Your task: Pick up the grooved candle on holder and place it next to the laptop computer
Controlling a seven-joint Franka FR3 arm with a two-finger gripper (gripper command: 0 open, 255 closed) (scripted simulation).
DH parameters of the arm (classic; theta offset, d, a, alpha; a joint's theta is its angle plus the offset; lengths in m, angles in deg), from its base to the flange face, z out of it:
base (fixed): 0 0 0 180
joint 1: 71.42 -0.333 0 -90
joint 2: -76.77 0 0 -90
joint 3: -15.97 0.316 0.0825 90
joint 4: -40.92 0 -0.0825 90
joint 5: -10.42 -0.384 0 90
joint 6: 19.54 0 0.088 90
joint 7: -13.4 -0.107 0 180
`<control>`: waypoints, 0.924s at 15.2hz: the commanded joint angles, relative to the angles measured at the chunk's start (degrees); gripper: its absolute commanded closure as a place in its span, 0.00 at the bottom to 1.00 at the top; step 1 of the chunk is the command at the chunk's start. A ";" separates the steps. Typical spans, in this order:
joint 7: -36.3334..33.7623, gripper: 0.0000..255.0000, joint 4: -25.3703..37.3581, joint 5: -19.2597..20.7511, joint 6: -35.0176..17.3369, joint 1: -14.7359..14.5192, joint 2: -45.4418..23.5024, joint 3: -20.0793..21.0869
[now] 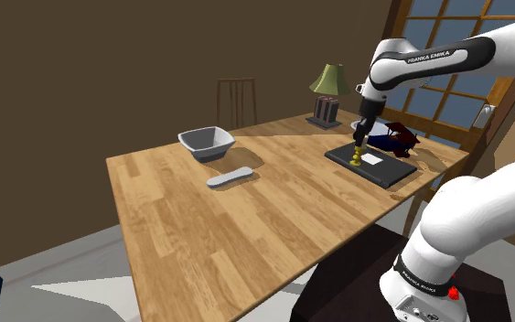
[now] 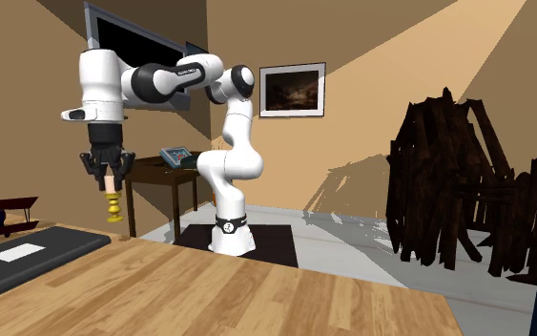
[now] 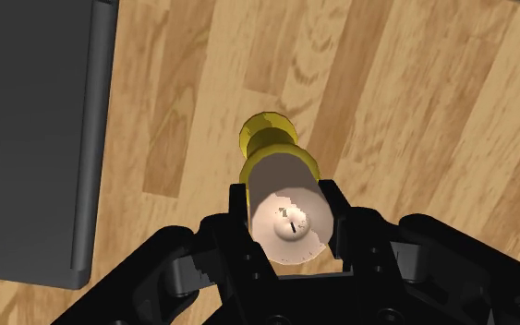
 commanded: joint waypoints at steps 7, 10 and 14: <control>0.08 1.00 -4.94 0.76 -6.85 0.11 -1.89 -1.63; 0.19 1.00 -6.57 0.99 -9.48 0.08 -2.90 -2.31; 0.38 1.00 -8.58 1.22 -13.08 -0.02 -4.51 -3.28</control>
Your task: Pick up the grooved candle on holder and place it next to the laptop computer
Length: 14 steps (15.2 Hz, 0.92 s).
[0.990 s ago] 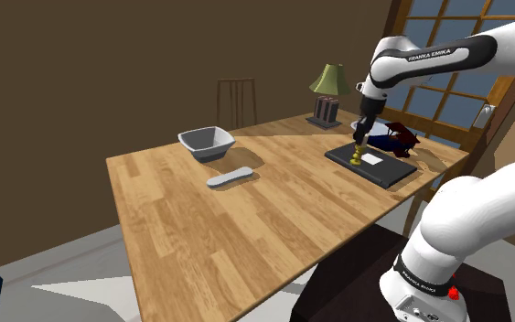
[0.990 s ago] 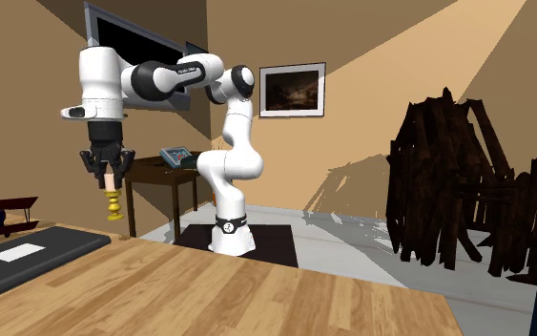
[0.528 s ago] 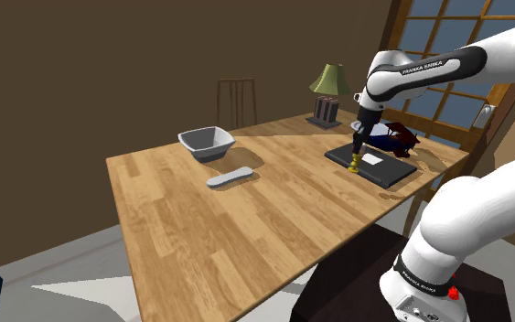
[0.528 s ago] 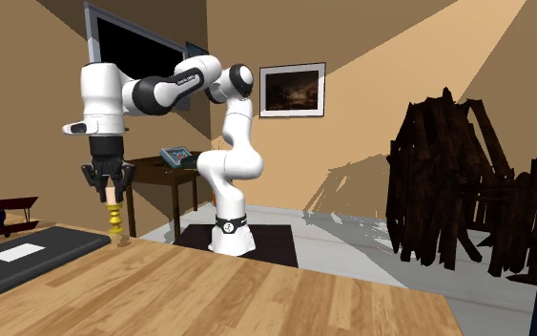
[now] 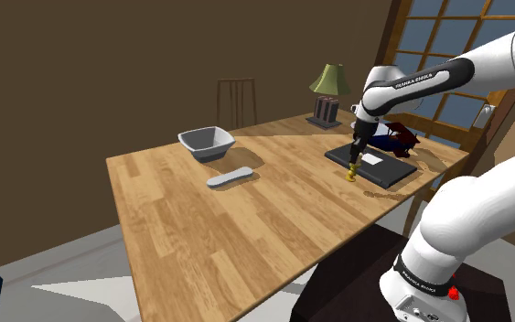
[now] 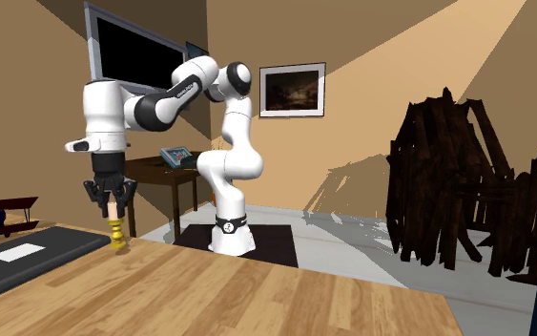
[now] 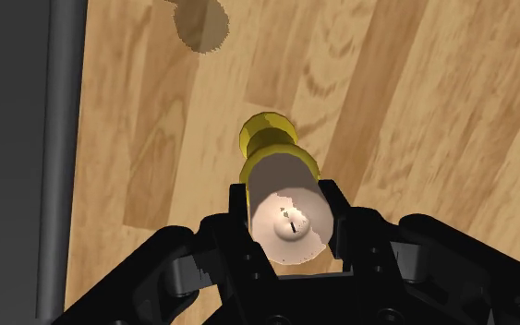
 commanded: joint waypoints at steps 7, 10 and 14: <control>0.77 1.00 -3.61 0.11 -7.85 -0.50 -4.27 -2.26; 0.77 1.00 -3.61 0.11 -7.85 -0.49 -4.27 -2.26; 0.77 1.00 -3.61 0.11 -7.85 -0.49 -4.27 -2.26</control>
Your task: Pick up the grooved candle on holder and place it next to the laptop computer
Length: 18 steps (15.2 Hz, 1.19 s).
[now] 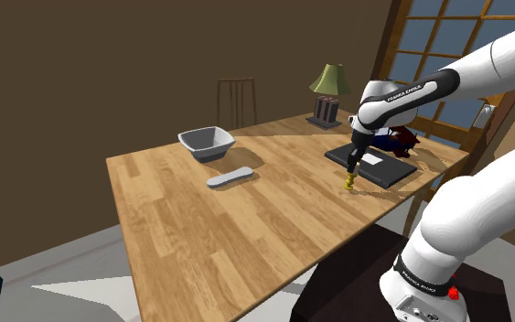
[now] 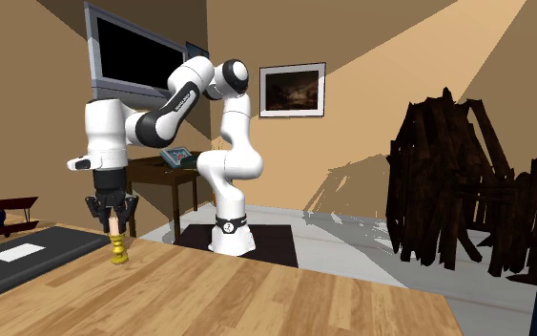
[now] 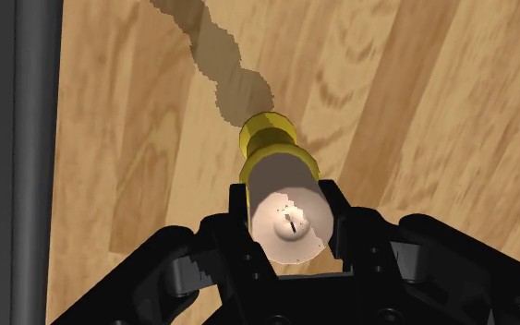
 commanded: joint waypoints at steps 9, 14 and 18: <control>-0.42 0.00 2.06 0.10 4.79 0.42 2.80 1.30; -0.64 0.00 4.16 -0.05 8.91 0.65 4.85 2.39; -0.63 0.00 4.16 -0.05 8.91 0.65 4.85 2.39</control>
